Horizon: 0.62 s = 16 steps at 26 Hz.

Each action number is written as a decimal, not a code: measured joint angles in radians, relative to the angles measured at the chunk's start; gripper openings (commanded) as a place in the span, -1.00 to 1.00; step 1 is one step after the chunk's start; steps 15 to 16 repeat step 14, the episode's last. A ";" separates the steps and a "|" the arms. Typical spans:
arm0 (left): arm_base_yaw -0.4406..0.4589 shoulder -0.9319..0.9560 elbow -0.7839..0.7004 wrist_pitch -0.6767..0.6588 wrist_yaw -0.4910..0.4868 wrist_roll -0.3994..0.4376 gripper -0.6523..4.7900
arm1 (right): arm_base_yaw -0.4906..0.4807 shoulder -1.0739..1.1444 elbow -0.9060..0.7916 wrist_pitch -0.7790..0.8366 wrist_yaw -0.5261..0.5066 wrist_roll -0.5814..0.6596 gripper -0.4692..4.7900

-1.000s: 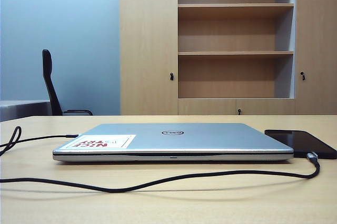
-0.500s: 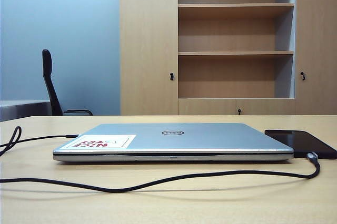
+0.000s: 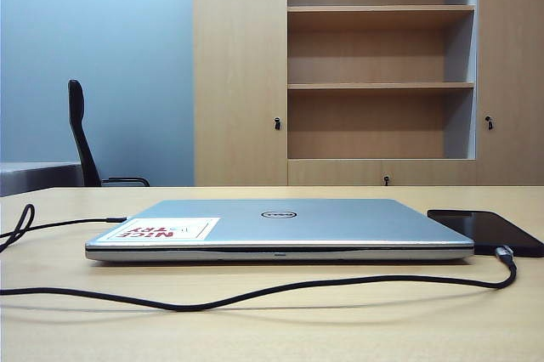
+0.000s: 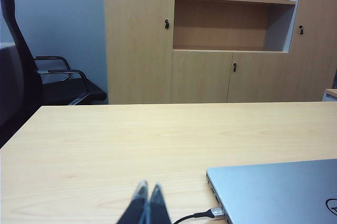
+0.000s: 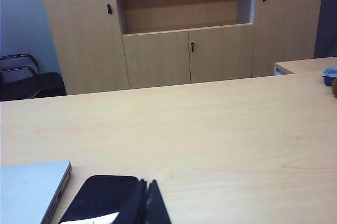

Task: Pick up the charging cable and the phone, plug the charging cable into the charging port on the phone, and finally place them back on the table.

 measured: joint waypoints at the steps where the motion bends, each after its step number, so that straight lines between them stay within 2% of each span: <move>1: 0.000 0.000 0.000 0.000 0.000 0.000 -0.78 | 0.000 0.000 0.000 0.000 0.000 0.000 -0.82; 16: 0.000 0.000 0.000 0.000 0.000 0.000 -0.78 | 0.036 0.000 0.000 -0.029 -0.001 0.000 -0.82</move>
